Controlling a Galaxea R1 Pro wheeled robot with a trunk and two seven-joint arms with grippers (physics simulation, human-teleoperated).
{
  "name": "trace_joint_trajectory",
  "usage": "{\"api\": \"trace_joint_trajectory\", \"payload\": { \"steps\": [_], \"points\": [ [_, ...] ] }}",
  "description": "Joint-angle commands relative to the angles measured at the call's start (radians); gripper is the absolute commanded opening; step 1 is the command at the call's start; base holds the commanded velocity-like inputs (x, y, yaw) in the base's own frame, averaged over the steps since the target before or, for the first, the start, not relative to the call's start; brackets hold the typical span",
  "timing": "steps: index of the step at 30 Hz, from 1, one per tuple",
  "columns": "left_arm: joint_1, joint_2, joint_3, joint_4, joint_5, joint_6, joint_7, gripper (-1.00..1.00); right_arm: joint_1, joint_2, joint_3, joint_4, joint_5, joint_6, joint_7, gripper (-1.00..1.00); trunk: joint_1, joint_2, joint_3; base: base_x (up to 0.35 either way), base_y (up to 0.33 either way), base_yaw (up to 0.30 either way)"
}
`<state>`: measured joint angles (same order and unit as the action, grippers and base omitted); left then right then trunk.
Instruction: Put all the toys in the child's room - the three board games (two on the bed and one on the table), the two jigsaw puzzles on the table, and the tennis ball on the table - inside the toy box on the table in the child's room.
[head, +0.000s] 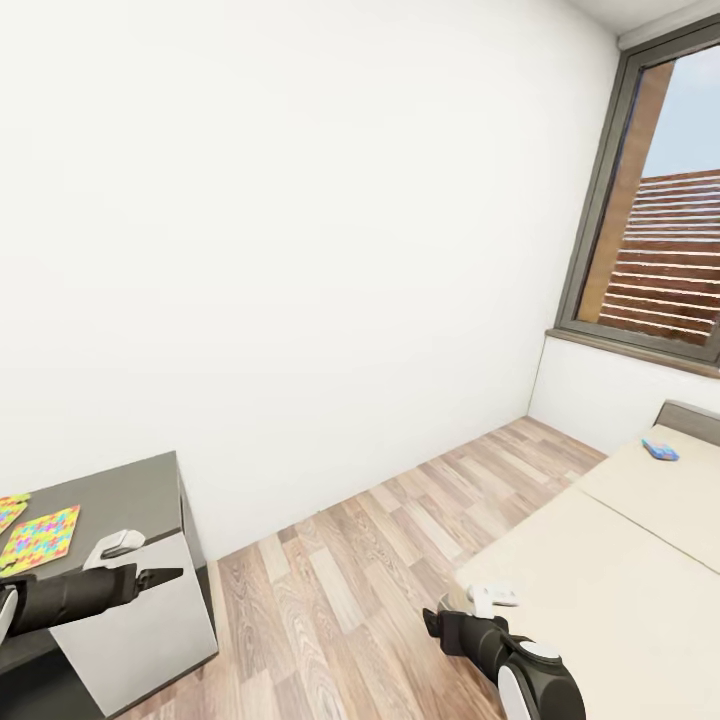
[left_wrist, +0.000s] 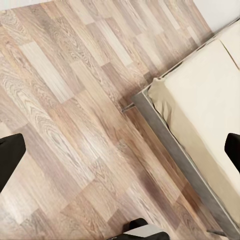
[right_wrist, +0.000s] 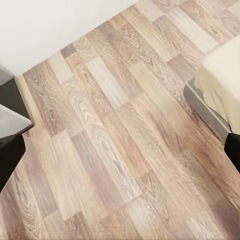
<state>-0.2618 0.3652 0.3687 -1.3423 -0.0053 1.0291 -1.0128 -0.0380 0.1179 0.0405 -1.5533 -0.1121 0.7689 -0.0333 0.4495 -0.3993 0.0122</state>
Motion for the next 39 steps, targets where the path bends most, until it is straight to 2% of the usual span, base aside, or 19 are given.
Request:
{"api": "trace_joint_trajectory", "payload": {
  "steps": [1, 18, 39],
  "points": [
    [-0.001, 0.000, 0.001, 0.000, -0.001, 0.008, -0.004, 1.00, 0.000, 0.000, 0.000, -0.001, -0.008, 0.004, -0.003, 1.00, 0.000, -0.001, 0.000, 0.086, 0.001, 0.000],
    [-0.001, 0.000, 0.001, 0.000, -0.001, 0.008, -0.004, 1.00, 0.000, 0.000, 0.000, -0.003, -0.008, 0.004, -0.002, 1.00, 0.000, -0.001, 0.004, 0.180, 0.000, -0.043],
    [-0.001, 0.000, 0.001, 0.000, -0.001, 0.008, -0.004, 1.00, 0.000, 0.000, 0.000, -0.003, -0.008, 0.004, -0.001, 1.00, 0.000, -0.001, 0.006, 0.028, 0.000, -0.022]
  ]
}}
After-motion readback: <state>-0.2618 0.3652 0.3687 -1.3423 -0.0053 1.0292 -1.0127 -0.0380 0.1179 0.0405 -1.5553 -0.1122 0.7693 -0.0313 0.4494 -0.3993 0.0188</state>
